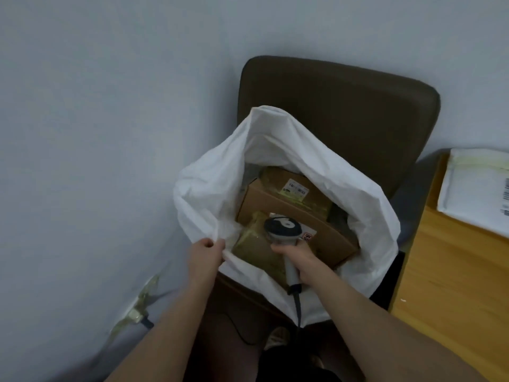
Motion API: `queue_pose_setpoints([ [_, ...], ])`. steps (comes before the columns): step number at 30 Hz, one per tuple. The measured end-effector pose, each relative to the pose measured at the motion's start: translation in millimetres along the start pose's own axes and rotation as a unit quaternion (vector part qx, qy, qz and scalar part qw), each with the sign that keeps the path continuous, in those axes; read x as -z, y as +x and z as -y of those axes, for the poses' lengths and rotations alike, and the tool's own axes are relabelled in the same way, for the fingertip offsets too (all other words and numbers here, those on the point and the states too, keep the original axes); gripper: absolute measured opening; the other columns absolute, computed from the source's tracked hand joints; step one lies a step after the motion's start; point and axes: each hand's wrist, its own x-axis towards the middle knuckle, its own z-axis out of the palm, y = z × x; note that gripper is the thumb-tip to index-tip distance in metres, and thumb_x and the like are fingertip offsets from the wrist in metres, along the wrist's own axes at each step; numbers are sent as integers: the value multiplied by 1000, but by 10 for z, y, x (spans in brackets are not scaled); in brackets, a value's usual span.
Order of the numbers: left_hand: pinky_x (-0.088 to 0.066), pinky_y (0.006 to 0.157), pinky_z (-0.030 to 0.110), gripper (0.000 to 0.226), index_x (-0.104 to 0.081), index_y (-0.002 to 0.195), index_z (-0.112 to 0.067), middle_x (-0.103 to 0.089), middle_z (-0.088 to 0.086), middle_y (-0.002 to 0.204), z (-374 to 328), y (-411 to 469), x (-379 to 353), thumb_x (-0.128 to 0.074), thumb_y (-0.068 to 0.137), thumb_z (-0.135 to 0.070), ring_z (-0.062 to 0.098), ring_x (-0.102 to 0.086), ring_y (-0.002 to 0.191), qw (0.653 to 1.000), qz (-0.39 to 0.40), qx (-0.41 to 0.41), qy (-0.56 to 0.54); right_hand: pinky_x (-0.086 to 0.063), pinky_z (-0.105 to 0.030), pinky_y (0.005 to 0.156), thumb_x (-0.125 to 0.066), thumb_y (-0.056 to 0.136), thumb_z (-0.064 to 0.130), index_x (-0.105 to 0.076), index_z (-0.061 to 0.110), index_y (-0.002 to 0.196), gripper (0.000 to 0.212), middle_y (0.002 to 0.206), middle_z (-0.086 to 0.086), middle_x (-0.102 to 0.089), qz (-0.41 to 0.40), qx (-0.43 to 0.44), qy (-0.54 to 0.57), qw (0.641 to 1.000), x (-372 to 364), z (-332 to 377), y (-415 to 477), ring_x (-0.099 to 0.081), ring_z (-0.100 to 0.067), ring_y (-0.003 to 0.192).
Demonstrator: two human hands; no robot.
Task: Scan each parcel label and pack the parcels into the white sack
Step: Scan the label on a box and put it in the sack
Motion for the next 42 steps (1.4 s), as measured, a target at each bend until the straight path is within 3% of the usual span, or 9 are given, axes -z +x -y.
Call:
queue_pose_setpoints([
  [4, -44, 52, 32, 31, -39, 57, -16, -42, -1, 49, -518, -223, 167, -61, 79, -19, 18, -49, 49, 996, -38, -63, -41, -46, -47, 100, -75, 83, 19, -47, 9, 135, 60, 121, -12, -57, -14, 6, 73, 997, 97, 252, -264, -54, -31, 110],
  [9, -55, 79, 42, 11, -55, 90, -5, -58, 11, 89, -593, -412, 278, -59, 90, -16, 28, -59, 82, 993, 11, 58, -98, -45, -49, 102, -78, 79, 20, -48, 10, 135, 64, 124, -12, -58, -9, 22, 49, 999, 275, 399, -575, -54, -31, 113],
  [13, -50, 93, 46, 22, -55, 103, -5, -58, 12, 100, -606, -507, 164, -66, 87, -12, 31, -58, 94, 991, 12, 73, -113, -48, -43, 97, -77, 81, 17, -44, 8, 136, 66, 126, -15, -57, -15, -3, 21, 1000, 344, 398, -661, -54, -31, 117],
  [17, -52, 87, 40, 44, -50, 124, 3, -57, 19, 111, -489, -515, -14, -68, 84, -2, 32, -58, 101, 969, 28, 170, -175, -47, -30, 69, -76, 82, 13, -46, 13, 115, 44, 93, -5, -55, -7, -27, 10, 1000, 374, 312, -611, -57, -21, 87],
  [19, -53, 83, 34, 43, -53, 122, 2, -59, 17, 106, -377, -518, -115, -70, 83, -2, 27, -59, 95, 955, 47, 228, -181, -45, -34, 73, -75, 82, 16, -44, 13, 114, 44, 91, -3, -51, 5, -37, -6, 999, 329, 242, -534, -52, -18, 80],
  [24, -48, 83, 38, 47, -53, 122, -1, -56, 13, 103, -224, -380, -172, -74, 82, -14, 28, -54, 100, 964, 53, 227, -128, -45, -40, 99, -74, 83, 17, -47, 14, 131, 56, 122, -7, -55, 43, -4, -67, 997, 66, 136, -311, -52, -26, 116],
  [28, -49, 85, 42, 67, -42, 134, -7, -52, 15, 125, -23, -305, -215, -78, 78, -18, 34, -51, 115, 957, 61, 247, -135, -43, -39, 104, -72, 84, 15, -53, 13, 129, 49, 132, -10, -56, 39, 16, -115, 992, -95, 131, -153, -51, -27, 123],
  [35, -53, 73, 38, 21, -60, 111, -3, -62, 15, 101, 268, -268, -305, -60, 92, -9, 32, -59, 97, 960, 42, 234, -146, -43, -33, 88, -74, 82, 14, -48, 10, 132, 56, 131, -10, -54, 14, -32, -114, 993, -101, 17, -61, -51, -28, 120],
  [42, -56, 75, 39, 22, -57, 117, -2, -63, 17, 110, 178, -284, -190, -54, 96, -8, 32, -63, 99, 968, 86, 175, -160, -43, -35, 84, -75, 81, 14, -53, 16, 116, 41, 106, -1, -53, 7, 2, -63, 998, -226, -2, 63, -50, -19, 96],
])
